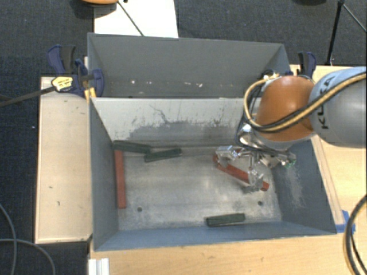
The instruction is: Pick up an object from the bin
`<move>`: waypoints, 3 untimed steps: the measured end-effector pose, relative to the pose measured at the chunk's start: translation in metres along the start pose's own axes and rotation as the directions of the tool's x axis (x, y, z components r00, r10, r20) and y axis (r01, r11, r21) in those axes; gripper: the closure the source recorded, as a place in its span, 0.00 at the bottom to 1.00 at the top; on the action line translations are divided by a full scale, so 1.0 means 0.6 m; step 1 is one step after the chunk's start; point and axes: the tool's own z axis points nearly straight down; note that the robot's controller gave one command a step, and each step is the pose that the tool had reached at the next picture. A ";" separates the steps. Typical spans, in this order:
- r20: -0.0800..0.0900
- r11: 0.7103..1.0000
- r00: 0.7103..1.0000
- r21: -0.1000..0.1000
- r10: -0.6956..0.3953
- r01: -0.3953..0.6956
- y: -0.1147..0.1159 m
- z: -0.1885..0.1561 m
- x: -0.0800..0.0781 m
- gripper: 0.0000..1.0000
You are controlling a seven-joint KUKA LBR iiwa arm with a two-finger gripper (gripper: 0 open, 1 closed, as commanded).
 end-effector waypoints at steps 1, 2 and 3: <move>-0.001 0.998 0.998 -0.002 0.059 -0.059 -0.006 -0.029 0.001 0.00; 0.009 0.999 0.999 0.008 0.045 -0.045 -0.046 -0.044 0.014 0.00; 0.001 0.998 0.998 0.002 0.070 -0.070 -0.042 -0.013 0.011 0.00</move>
Offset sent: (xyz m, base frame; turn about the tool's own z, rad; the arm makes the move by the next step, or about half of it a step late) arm 0.0112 -0.0451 -0.0008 -0.0392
